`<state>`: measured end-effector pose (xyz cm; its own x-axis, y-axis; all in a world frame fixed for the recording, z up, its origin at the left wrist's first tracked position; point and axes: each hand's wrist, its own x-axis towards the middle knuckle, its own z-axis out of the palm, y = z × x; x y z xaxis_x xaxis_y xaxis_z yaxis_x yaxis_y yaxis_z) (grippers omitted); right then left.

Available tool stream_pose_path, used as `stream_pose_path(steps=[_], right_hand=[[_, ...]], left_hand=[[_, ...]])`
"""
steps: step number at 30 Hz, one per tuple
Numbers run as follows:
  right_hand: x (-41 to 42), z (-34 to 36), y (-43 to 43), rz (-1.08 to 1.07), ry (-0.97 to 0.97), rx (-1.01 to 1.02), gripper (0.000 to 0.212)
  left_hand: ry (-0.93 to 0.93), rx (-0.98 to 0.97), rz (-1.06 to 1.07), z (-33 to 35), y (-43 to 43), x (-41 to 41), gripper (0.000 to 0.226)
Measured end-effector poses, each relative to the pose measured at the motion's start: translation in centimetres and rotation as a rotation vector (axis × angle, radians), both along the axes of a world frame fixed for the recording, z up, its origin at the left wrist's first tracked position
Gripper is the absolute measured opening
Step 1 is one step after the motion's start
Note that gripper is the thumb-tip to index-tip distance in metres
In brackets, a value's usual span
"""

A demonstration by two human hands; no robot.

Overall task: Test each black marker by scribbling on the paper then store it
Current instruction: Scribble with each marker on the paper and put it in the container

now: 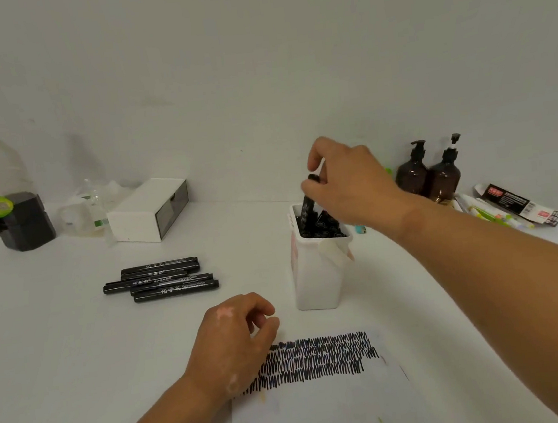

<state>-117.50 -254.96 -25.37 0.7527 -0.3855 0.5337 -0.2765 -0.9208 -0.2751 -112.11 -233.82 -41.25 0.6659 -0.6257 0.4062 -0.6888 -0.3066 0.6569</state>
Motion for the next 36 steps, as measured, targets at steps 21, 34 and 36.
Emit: stream_pose_path(steps=[21, 34, 36], right_hand=[[-0.4, -2.3, 1.1, 0.017, 0.254, 0.035, 0.025], [-12.4, -7.0, 2.6, 0.01, -0.165, 0.235, 0.019], [-13.6, -10.2, 2.8, -0.017, -0.109, 0.33, 0.022]], left_hand=[[0.002, 0.003, -0.002, -0.3, -0.1, 0.6, 0.006], [-0.032, 0.044, 0.019, -0.2, 0.2, 0.7, 0.009], [-0.042, 0.059, 0.029, -0.2, 0.2, 0.7, 0.008]])
